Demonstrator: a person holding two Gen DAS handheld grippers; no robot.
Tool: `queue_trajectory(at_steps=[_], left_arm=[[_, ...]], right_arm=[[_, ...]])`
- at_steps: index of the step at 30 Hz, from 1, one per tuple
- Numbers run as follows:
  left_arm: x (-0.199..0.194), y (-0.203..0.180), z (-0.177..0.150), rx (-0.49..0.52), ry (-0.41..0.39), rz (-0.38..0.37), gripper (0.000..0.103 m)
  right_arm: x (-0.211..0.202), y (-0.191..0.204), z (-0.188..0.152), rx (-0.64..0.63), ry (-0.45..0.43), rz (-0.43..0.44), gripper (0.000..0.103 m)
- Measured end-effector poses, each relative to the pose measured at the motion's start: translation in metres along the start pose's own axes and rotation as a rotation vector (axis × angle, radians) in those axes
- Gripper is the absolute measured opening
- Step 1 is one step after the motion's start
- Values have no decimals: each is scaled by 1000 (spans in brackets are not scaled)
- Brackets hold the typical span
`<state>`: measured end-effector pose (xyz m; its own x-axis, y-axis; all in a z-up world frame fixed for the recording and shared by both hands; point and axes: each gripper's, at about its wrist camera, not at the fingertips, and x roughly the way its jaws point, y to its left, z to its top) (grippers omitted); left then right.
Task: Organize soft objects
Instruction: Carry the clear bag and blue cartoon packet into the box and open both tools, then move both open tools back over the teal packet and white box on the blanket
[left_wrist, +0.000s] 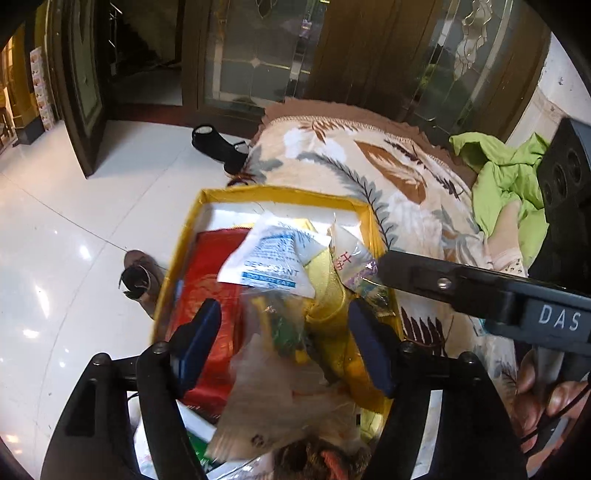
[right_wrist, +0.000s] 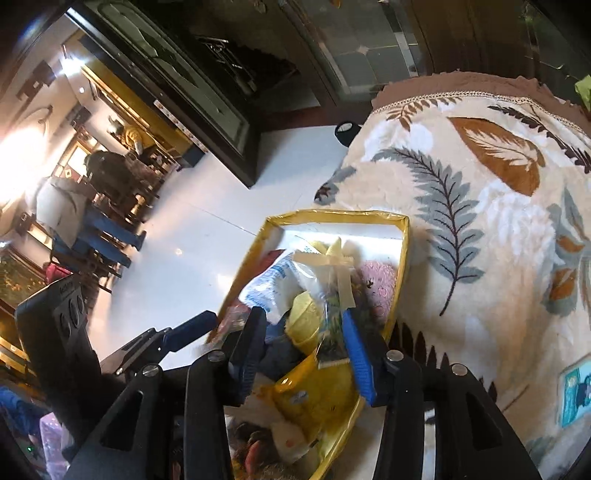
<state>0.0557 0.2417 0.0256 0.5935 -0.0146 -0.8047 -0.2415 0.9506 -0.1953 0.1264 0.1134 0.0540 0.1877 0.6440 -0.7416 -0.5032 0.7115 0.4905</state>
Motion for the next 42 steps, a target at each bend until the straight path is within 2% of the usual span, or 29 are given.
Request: queue_trajectory(at_steps=[6,13,17,24,42], left_arm=[[-22,-1,-5,15,-38,28,71],[-37,-26,-19,62,-80,87,71],[-37,-48,-26,86,-97,108,72],[-30,-86,-31,142,-96,87,72],[6,-178,-31,329,-60,73,72]], right_arm=[[-26,-5,-15,19,-20,39,47],[-65,-21,-41,26,-43,66,49],[-90,-36,-60,37,-81,37,52],[-125,-71,-86,81,-129,-29,52],[-180,-147,-115,228,-211,-125,53]])
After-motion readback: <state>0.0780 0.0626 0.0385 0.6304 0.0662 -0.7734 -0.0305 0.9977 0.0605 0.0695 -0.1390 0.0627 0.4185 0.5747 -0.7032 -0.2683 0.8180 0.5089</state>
